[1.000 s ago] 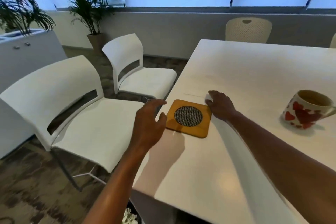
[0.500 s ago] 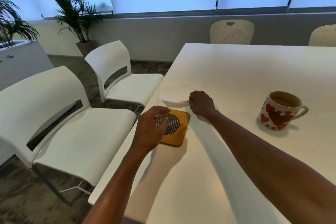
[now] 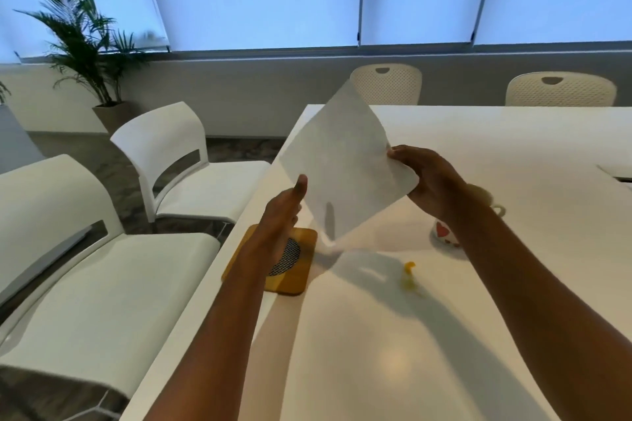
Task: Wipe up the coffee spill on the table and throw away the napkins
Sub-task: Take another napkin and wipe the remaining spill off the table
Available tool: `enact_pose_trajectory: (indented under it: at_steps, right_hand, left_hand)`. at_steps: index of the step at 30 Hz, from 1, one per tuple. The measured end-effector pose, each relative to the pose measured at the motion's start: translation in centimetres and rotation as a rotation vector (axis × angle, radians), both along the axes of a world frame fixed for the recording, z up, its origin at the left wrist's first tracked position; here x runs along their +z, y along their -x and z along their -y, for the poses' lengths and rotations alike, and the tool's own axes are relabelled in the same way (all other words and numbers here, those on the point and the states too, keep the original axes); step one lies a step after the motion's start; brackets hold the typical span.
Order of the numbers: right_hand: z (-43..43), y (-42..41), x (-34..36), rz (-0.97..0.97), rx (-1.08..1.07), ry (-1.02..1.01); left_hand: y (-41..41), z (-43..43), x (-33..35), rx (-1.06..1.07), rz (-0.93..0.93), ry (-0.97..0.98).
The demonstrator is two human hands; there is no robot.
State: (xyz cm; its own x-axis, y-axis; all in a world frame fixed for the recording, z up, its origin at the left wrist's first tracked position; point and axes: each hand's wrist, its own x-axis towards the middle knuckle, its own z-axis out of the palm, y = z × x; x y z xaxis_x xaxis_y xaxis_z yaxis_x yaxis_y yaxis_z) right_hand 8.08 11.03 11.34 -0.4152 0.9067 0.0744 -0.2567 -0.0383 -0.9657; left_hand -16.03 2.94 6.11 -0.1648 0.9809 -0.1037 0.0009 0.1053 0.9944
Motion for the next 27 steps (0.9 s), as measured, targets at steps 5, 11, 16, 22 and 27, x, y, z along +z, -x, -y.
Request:
enact_pose_trajectory:
  at_steps: [5, 11, 16, 22, 27]
  right_hand:
    - [1.8, -2.0, -0.9, 0.101, -0.125, 0.101]
    - [4.4, -4.0, -1.3, 0.426, -0.482, -0.094]
    - [7.2, -2.6, -1.6, 0.708, -0.492, -0.513]
    - [9.1, 1.4, -4.7, 1.017, -0.429, -0.754]
    - [9.3, 2.3, -5.8, 1.067, -0.477, -0.791]
  left_hand:
    - [-3.7, -2.1, 0.0, -0.06, 0.481, -0.083]
    - [-6.1, -1.6, -2.3, 0.109, 0.54, -0.034]
    - [-8.1, -1.8, -2.1, 0.2, 0.331, -0.057]
    - [-9.6, -1.2, -1.6, 0.048, 0.561, -0.042]
    - [-9.4, -0.6, -2.2, 0.008, 0.607, -0.045]
